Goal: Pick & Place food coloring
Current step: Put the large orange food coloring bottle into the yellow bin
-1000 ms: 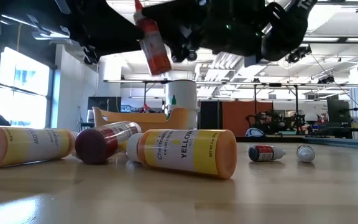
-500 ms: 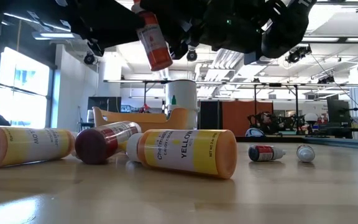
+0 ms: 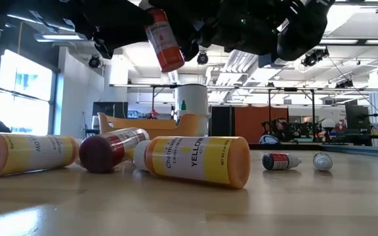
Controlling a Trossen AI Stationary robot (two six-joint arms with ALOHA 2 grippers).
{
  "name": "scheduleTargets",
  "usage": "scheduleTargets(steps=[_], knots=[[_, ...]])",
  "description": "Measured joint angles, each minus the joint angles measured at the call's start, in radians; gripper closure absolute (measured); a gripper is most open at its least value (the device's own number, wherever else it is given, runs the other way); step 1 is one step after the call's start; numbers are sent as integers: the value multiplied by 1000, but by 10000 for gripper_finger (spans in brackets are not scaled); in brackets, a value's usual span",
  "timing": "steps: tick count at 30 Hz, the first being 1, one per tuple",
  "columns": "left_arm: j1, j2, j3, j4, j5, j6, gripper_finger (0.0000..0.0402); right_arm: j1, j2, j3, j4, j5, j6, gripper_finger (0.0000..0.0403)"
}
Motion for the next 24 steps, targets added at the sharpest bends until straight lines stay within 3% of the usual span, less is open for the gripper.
scheduleTargets(steps=[6,15,24], knots=[[-1,11,29,1,-15,38,238,0,0,-1,9,-3,-1,284],[-3,48,62,-51,-42,43,280,0,0,-5,3,-22,-2,284],[0,51,70,-61,-58,-10,201,-3,2,-1,-24,16,-29,284]])
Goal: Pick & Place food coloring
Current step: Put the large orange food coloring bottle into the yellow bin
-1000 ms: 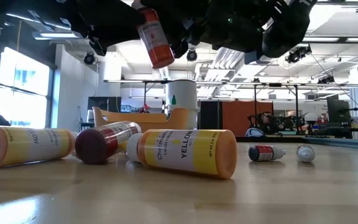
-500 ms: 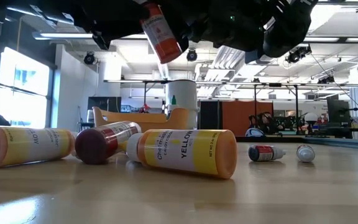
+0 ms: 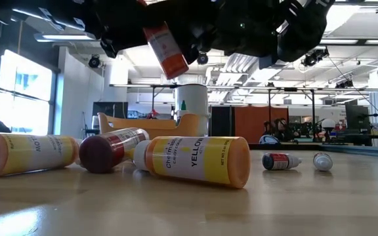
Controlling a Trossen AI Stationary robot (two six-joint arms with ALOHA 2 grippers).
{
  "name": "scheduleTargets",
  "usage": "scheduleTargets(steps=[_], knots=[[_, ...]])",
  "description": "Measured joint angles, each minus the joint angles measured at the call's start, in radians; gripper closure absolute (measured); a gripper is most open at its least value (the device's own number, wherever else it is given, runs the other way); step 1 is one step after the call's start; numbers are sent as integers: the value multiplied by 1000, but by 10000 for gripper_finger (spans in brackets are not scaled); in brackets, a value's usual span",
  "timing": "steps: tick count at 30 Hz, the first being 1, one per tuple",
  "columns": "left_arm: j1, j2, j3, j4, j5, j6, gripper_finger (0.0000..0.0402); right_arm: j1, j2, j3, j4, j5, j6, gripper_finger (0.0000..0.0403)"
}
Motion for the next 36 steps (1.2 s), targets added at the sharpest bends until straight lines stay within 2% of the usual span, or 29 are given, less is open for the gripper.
scheduleTargets(steps=[4,10,13,19,24,30,36], knots=[[-1,0,0,4,2,1,173,0,0,0,5,12,0,284],[-1,0,-1,9,-16,16,170,0,0,0,24,9,1,284],[-1,0,-1,7,-19,27,193,0,0,0,18,4,2,284],[-1,0,-2,1,-24,32,265,0,0,0,19,-2,4,284],[-1,0,-3,0,-24,33,265,0,0,0,19,-2,4,282],[-1,0,-3,-10,-22,25,243,0,0,0,9,-1,5,248],[-1,0,-4,-30,-23,3,251,-7,0,0,-14,-4,4,201]])
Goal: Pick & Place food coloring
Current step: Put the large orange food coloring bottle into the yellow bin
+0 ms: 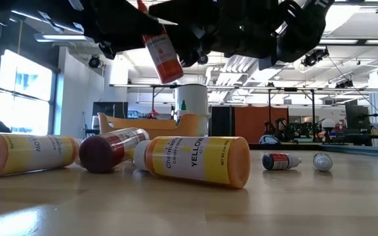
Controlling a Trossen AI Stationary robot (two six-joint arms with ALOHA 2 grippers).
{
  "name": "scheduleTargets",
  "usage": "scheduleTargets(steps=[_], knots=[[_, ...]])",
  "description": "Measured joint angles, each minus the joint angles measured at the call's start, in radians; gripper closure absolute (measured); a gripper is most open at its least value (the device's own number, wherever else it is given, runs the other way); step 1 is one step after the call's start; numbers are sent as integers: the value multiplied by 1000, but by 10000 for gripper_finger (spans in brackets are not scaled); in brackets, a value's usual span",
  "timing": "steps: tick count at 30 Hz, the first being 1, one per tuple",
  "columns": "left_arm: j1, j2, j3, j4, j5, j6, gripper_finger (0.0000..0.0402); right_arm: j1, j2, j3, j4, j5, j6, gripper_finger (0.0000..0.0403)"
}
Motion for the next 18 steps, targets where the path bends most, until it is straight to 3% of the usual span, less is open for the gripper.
scheduleTargets(steps=[9,18], knots=[[0,0,0,-98,-65,-97,254,-25,-15,-2,-108,0,4,188],[0,0,0,-134,-137,-136,254,-72,-234,-2,-595,3,-42,187]])
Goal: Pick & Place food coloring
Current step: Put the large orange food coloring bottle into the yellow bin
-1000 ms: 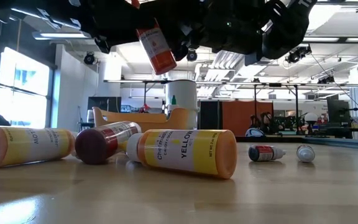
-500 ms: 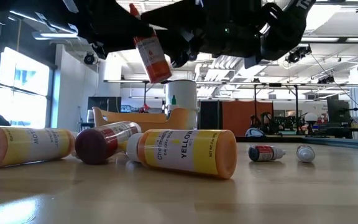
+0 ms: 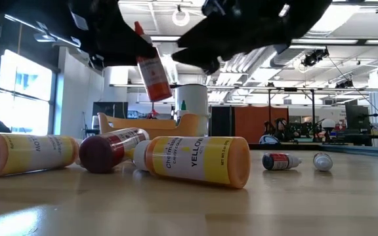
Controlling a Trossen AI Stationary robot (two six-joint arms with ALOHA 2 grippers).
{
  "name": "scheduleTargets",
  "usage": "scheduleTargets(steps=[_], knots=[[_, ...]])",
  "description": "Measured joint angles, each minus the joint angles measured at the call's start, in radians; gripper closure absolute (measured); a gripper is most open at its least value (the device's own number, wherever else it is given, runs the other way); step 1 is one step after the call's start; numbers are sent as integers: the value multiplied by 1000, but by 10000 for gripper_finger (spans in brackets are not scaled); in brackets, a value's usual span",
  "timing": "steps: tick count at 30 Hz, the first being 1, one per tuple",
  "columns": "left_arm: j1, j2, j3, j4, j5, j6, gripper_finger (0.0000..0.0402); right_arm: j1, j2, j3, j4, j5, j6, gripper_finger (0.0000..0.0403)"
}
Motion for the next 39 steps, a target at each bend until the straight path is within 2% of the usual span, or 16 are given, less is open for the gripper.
scheduleTargets(steps=[3,5,8,10,14,16,21,27,30,39], knots=[[17,-8,0,-1,-75,9,254,-3,-93,0,-204,0,-8,187],[53,-10,11,-13,-80,6,254,-4,-149,1,-361,20,-25,187],[152,-8,43,-64,27,4,254,8,-202,-4,-543,114,-21,187],[233,4,86,-125,118,4,254,16,-220,-28,-581,187,-2,187],[357,37,176,-352,182,-11,254,29,-223,-81,-555,275,24,187],[396,53,207,-407,212,-11,254,36,-221,-111,-520,287,24,187],[441,126,215,-362,272,-16,254,37,-219,-187,-429,286,19,187],[445,224,215,-295,266,-22,254,27,-219,-203,-385,287,17,187],[445,260,215,-260,216,-21,254,27,-219,-202,-370,286,16,187],[446,292,215,-244,213,-22,251,27,-219,-202,-353,286,16,187]])
